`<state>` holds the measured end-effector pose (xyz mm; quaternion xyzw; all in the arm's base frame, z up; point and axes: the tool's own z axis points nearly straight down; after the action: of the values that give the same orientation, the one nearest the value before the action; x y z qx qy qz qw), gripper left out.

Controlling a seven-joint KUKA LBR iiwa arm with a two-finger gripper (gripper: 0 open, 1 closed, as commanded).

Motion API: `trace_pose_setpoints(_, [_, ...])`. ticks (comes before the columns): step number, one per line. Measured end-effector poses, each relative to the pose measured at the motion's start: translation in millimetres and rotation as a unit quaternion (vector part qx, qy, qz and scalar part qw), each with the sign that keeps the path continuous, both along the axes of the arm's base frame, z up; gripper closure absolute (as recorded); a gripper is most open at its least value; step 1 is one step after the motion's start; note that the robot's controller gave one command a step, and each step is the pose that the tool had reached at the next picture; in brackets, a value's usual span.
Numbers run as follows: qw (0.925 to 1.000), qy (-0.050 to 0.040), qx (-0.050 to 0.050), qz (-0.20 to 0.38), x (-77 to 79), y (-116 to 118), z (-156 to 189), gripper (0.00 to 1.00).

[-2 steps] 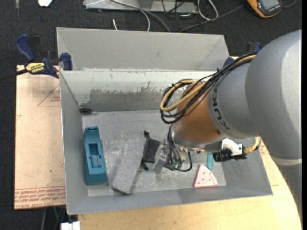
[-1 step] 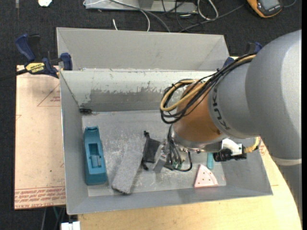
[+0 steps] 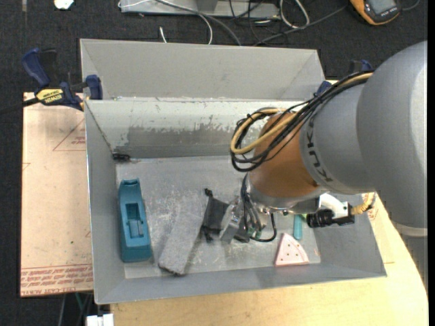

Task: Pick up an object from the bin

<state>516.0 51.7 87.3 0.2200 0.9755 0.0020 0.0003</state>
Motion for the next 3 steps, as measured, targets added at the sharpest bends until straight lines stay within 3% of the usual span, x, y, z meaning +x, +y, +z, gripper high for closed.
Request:
trace_pose_setpoints(2, [1.0,-0.0025,0.0,0.001,1.6,0,93,1.0])
trace_pose_setpoints(3, [1.0,-0.0042,0.001,0.002,2.7,1,112,1.0])
